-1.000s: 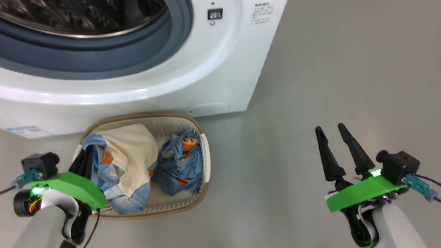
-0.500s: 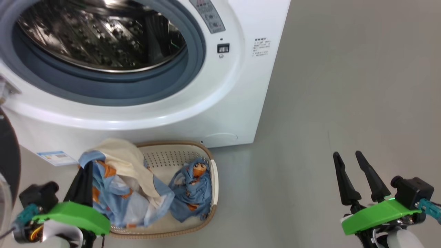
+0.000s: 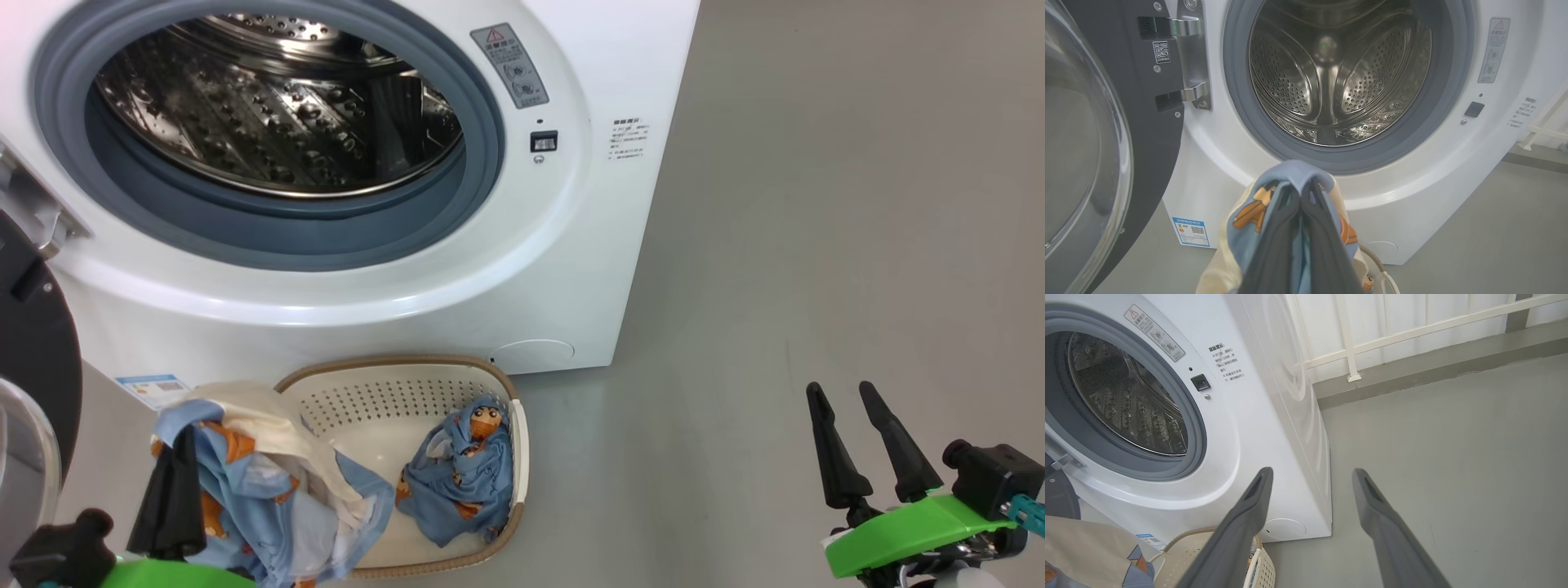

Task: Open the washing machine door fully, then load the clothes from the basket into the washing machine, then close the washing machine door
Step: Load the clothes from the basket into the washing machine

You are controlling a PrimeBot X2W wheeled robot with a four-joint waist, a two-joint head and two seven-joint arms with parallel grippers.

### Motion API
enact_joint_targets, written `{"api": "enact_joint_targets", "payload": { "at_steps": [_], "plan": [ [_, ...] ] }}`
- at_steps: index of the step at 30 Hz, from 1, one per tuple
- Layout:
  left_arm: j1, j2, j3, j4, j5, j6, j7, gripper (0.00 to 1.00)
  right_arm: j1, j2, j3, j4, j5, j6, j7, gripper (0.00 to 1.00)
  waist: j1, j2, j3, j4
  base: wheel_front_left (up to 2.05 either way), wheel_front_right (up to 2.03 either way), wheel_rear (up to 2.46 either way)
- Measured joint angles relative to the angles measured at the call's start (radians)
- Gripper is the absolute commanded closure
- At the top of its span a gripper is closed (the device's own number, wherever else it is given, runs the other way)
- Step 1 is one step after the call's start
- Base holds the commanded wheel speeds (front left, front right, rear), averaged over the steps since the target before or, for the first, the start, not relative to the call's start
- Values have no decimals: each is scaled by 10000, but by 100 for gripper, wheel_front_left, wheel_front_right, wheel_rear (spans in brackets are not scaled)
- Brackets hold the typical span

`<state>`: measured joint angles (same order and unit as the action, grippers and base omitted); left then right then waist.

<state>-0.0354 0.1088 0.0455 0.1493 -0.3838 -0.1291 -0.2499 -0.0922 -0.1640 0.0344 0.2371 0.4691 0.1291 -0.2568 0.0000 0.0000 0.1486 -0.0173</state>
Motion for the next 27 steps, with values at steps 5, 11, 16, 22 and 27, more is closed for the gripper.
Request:
{"api": "enact_joint_targets", "payload": {
  "at_steps": [5, 11, 16, 22, 27],
  "plan": [
    [336, -238, 61, -566, 161, 0, -12, 100, 110, -19, -104, -79, 0, 0, 0, 0, 0, 0, 129, 41, 0, 0, 0],
    [274, -257, 48, -849, 180, 0, -15, 100, 95, 12, -104, -153, -10, 0, 0, 0, -1, 0, 396, 54, 0, 0, 0],
    [-304, -107, -63, -892, 174, 0, -27, 100, 46, 98, -105, -213, -10, 0, 0, 0, 0, 0, 661, -15, 0, 0, 0],
    [-1935, 238, -416, -798, 155, 0, -54, 100, -274, 293, -119, -267, -15, 0, 0, 0, 0, 0, 1107, -104, 0, 0, 0],
    [-3820, 495, -694, -167, 52, 0, -58, 100, -696, 420, -48, -286, -17, 0, 0, 0, -1, 0, 1541, -224, 0, 0, 0]
  ]
}}
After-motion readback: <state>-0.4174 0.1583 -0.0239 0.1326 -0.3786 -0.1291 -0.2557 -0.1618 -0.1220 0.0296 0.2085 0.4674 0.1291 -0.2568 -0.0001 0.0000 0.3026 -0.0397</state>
